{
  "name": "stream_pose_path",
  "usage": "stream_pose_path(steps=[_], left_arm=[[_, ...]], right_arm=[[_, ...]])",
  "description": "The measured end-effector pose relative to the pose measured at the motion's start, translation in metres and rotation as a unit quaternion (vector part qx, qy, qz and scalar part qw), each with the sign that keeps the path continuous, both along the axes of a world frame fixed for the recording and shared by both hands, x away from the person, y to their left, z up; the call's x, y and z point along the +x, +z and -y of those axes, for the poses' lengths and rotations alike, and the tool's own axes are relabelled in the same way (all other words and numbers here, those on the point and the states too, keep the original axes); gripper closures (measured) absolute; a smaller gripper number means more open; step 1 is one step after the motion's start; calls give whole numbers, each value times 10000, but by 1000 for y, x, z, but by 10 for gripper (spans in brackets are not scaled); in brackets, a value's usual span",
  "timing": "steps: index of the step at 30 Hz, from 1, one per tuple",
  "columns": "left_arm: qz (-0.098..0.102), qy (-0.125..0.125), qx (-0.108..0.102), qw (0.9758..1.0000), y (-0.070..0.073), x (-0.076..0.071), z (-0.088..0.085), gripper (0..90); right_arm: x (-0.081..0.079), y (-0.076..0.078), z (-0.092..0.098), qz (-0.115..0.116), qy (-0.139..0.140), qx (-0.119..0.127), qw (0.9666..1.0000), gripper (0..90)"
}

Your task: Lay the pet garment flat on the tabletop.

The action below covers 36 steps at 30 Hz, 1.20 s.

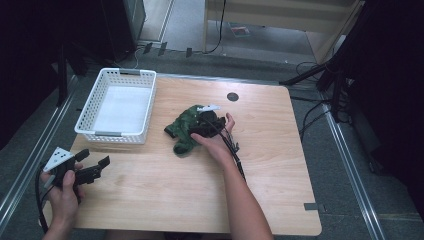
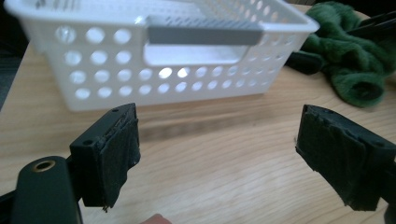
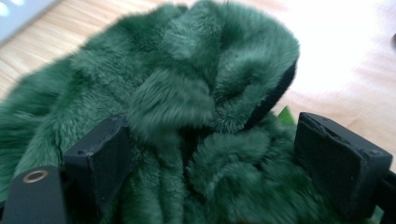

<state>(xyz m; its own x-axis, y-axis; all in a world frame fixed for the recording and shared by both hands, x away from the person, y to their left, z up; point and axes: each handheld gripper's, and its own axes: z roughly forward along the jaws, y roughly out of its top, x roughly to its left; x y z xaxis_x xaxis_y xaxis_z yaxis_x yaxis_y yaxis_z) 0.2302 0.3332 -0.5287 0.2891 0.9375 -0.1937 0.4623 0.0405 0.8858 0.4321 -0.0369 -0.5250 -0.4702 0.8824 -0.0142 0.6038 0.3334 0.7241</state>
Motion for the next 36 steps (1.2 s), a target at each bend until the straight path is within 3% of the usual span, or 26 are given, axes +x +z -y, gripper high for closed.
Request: stream_pose_path(steps=[5, 6, 7, 9, 10, 12, 13, 14, 16, 17, 18, 21, 25, 27, 28, 29, 30, 31, 32, 33, 34, 35, 36], left_arm=[[196, -294, 61, 9994, 19, 4, 20, 137], [249, -428, 65, 9988, 28, 8, 29, 137], [249, -428, 65, 9988, 28, 8, 29, 137], [350, -502, -45, 9981, 38, 15, 45, 137], [350, -502, -45, 9981, 38, 15, 45, 137], [378, -484, -241, 9978, 41, 23, 62, 138], [376, -613, -291, 9970, 42, 30, 79, 138], [376, -613, -291, 9970, 42, 30, 79, 138], [362, -862, -231, 9953, 42, 39, 102, 138], [362, -862, -231, 9953, 42, 39, 102, 138], [288, -1000, -183, 9944, 39, 45, 111, 138], [171, -1114, -129, 9935, 32, 50, 126, 137], [102, -1354, -79, 9907, 24, 50, 142, 137], [29, -1572, 6, 9876, 19, 47, 153, 137], [29, -1572, 6, 9876, 19, 47, 153, 137], [36, -1762, 60, 9843, 18, 45, 159, 137], [36, -1762, 60, 9843, 18, 45, 159, 137], [76, -2039, 44, 9790, 17, 39, 168, 137], [76, -2039, 44, 9790, 17, 39, 168, 137], [135, -2327, 117, 9724, 15, 32, 177, 137], [135, -2327, 117, 9724, 15, 32, 177, 137], [222, -2467, 148, 9687, 12, 28, 182, 137], [282, -2720, 163, 9618, 8, 22, 189, 136]], right_arm=[[3, -9, -2, -145, 2, -106, 9998, 262], [2, -12, -2, -118, -45, -161, 9998, 358], [3, -12, -2, -96, -69, -173, 9998, 391], [1, -12, -2, -40, -125, -192, 9997, 571], [1, -12, -2, -40, -125, -192, 9997, 571], [1, -10, -2, -16, -33, -149, 9999, 717], [-1, -6, 1, 28, -6, -91, 10000, 807], [-3, -3, 2, 46, 12, -16, 10000, 819], [-8, 1, 4, 132, 63, 135, 9998, 827], [-8, 1, 4, 132, 63, 135, 9998, 827], [-18, 10, 7, 220, 177, 390, 9988, 829], [-34, 25, 13, 332, 221, 802, 9960, 828], [-65, 47, 24, 442, 256, 1212, 9913, 827], [-82, 55, 31, 488, 252, 1333, 9896, 826], [-82, 55, 31, 488, 252, 1333, 9896, 826], [-99, 63, 38, 460, 221, 1536, 9868, 825], [-99, 63, 38, 460, 221, 1536, 9868, 825], [-117, 67, 44, 409, 192, 1661, 9851, 823], [-123, 68, 46, 399, 173, 1662, 9851, 823], [-131, 68, 49, 369, 157, 1710, 9844, 821], [-131, 68, 49, 369, 157, 1710, 9844, 821], [-148, 65, 56, 234, 50, 1902, 9815, 818], [-152, 63, 58, 175, 35, 1948, 9807, 813]])
